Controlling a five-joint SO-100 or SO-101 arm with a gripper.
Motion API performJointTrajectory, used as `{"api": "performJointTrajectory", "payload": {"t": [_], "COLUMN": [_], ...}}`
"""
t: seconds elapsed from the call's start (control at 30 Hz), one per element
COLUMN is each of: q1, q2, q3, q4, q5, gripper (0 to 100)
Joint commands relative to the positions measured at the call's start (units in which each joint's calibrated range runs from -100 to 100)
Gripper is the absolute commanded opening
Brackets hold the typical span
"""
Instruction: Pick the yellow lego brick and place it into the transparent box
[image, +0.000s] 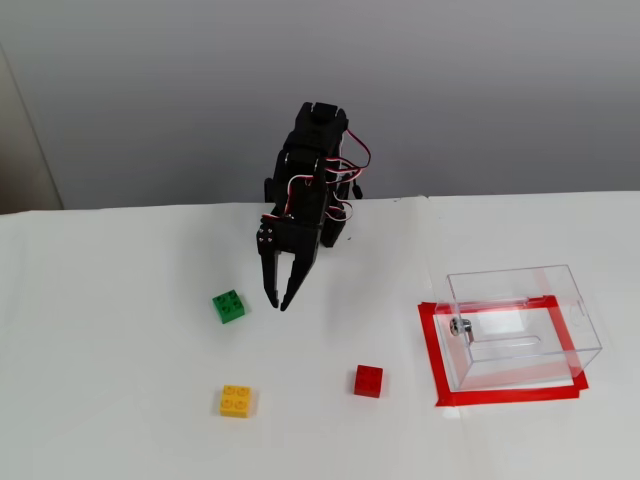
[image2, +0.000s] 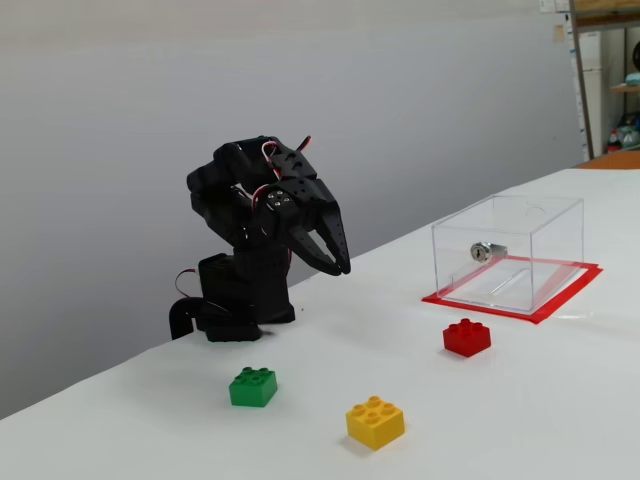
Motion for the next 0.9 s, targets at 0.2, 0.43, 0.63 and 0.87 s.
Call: {"api": "performJointTrajectory", "payload": {"t": [0.2, 0.43, 0.63, 0.87], "q1": [7.5, 12.6, 15.0, 16.3], "q2": [12.7, 24.8, 35.1, 44.5], "q3": [-13.0, -24.5, -32.7, -41.9], "q4": [0.0, 7.6, 12.7, 13.6], "q5": [-0.2, -0.2, 0.0, 0.3], "gripper": [3, 3, 4, 21]}}
